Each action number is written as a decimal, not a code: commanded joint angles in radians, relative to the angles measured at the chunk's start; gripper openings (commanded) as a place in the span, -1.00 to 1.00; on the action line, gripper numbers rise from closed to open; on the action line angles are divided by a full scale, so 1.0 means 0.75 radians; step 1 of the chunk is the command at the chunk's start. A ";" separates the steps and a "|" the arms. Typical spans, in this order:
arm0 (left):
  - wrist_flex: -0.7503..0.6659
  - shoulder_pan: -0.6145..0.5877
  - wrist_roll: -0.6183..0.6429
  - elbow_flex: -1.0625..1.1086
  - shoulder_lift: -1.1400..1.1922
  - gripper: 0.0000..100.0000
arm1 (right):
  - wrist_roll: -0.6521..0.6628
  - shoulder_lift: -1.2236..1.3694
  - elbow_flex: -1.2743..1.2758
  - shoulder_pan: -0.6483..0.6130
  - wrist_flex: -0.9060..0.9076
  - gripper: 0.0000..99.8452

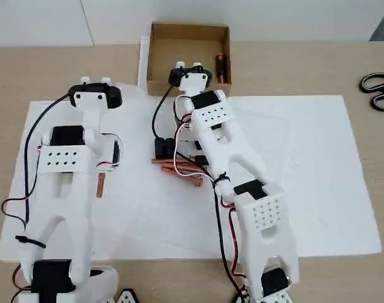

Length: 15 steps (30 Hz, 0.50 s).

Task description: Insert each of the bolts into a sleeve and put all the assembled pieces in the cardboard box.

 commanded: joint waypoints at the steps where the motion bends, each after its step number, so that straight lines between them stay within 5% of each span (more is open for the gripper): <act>1: -0.027 0.012 -0.004 -0.064 -0.059 -0.99 | -0.006 0.003 -0.070 0.003 -0.042 -0.60; 15: -0.027 0.006 -0.006 -0.064 -0.059 -0.99 | -0.004 0.044 -0.068 0.003 0.019 -0.69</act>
